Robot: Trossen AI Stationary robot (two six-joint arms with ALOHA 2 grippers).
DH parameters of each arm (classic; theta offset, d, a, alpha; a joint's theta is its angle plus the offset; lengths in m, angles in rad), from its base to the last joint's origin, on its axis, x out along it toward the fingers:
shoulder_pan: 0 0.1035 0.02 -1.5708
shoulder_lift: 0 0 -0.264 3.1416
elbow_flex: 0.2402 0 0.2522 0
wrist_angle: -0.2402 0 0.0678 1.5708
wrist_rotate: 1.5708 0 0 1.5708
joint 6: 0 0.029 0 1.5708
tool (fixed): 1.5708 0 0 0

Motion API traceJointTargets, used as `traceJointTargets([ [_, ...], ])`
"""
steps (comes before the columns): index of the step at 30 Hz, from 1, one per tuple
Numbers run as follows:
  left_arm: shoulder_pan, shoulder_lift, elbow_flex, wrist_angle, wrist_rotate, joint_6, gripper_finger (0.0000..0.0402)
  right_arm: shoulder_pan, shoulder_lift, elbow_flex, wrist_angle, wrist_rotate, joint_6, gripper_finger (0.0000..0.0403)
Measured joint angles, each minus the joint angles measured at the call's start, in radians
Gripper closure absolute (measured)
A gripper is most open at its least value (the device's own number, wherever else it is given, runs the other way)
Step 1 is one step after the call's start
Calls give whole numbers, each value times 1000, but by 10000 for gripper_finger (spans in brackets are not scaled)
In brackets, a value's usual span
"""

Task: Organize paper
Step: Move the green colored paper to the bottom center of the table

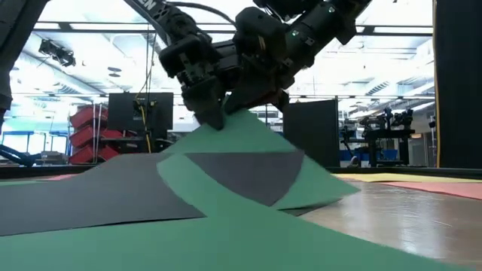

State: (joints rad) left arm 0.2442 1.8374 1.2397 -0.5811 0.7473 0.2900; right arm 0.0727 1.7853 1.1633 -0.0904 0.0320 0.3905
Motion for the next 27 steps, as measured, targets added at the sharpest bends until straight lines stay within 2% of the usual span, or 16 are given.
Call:
traceJointTargets([
  [3, 7, 0, 34, -33, -20, 18, 402, -5, -20, 0, -20, 20, -11, 403],
  [8, 17, 0, 75, -90, -35, 48, 402, -7, -81, 0, -76, 111, -28, 403],
  [16, 18, 0, 102, -119, -91, 77, 402, -18, -217, 0, -179, 128, -45, 403],
  [24, 26, 0, 150, -125, -171, 70, 402, 21, -340, 0, -282, 286, -90, 403],
  [27, 32, 0, 155, -134, -173, 70, 402, 43, -358, 0, -316, 298, -95, 403],
])
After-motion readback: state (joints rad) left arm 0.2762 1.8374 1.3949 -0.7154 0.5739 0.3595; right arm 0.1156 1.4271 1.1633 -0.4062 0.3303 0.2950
